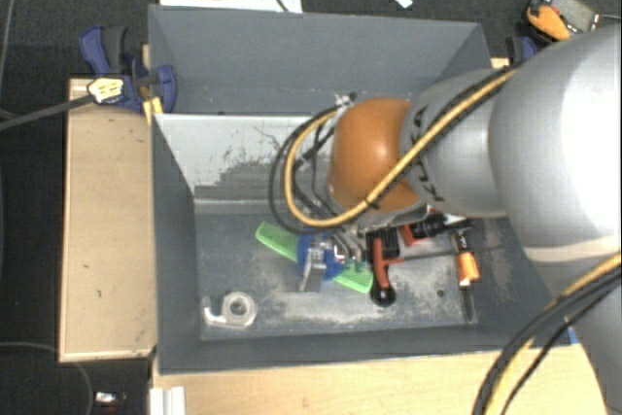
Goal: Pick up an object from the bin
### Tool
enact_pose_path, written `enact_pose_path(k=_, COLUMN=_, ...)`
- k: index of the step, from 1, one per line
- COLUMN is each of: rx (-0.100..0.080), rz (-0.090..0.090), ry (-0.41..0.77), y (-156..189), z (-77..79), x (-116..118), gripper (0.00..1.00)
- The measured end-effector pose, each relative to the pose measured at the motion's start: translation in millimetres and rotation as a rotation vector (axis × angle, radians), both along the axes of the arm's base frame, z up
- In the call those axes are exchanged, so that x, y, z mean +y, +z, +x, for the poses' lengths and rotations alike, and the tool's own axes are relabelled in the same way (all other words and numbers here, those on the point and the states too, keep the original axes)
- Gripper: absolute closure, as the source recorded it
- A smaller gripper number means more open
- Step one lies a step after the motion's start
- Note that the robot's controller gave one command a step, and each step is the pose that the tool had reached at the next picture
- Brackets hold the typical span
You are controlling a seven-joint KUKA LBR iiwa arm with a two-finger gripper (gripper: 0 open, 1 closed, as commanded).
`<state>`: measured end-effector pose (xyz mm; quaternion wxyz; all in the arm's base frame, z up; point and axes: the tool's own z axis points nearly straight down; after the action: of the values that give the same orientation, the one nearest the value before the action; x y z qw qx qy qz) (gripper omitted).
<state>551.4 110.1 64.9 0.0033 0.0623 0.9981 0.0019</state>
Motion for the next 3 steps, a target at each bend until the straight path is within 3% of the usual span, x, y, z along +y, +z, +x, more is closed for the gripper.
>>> enact_pose_path(k=1, rx=-0.003, rz=0.001, ry=-0.004, y=1.2, z=-0.5, x=0.3, gripper=0.00)
enact_pose_path(k=2, rx=-0.009, rz=0.004, ry=-0.004, y=2.7, z=3.4, x=1.0, gripper=1.00)
enact_pose_path(k=3, rx=-0.009, rz=0.004, ry=-0.005, y=2.7, z=3.4, x=1.0, gripper=1.00)
